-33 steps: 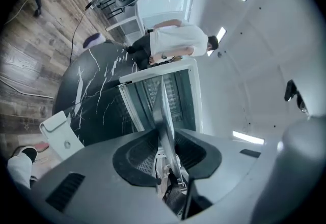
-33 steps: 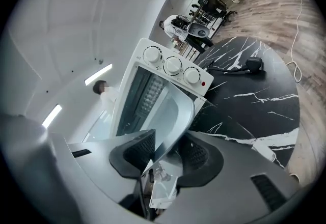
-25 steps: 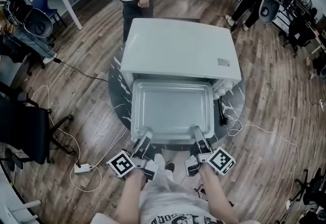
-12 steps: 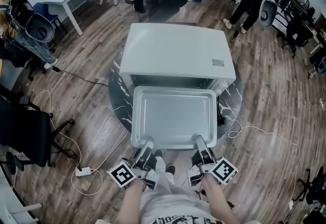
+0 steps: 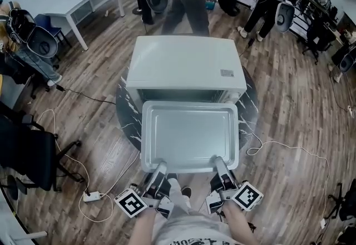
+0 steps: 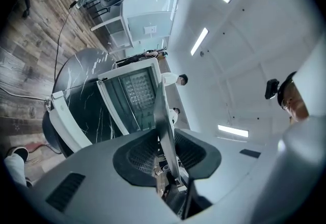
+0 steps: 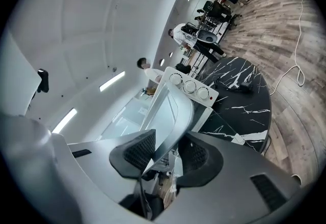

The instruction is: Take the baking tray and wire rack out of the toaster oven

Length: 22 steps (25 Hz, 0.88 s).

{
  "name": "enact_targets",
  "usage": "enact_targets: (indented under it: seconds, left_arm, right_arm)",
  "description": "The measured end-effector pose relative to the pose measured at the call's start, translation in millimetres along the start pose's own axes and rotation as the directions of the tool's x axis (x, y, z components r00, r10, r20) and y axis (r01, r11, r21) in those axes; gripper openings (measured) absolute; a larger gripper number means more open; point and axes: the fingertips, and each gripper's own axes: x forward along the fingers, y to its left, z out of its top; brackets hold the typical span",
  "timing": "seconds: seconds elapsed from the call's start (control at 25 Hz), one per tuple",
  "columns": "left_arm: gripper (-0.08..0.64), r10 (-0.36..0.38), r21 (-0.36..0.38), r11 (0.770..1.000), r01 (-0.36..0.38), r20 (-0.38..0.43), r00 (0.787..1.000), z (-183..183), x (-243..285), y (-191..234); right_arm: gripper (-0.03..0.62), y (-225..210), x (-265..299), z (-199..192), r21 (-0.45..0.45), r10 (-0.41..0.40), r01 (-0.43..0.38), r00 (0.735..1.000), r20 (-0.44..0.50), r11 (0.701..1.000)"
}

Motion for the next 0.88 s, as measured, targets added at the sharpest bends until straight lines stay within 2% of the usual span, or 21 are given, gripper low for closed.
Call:
enact_targets:
  seconds: [0.4,0.88]
  left_arm:
    - [0.094,-0.070,0.029,0.997,0.069,0.023,0.997,9,12,-37]
    - [0.094,-0.098,0.044,0.994,0.096,0.044,0.994,32,38,-51]
  right_arm:
    - [0.130,30,-1,26,-0.032,0.064,-0.063,0.998,0.021,0.998]
    - [0.130,53,23,53,-0.057,0.091,-0.089,0.995,0.036,0.994]
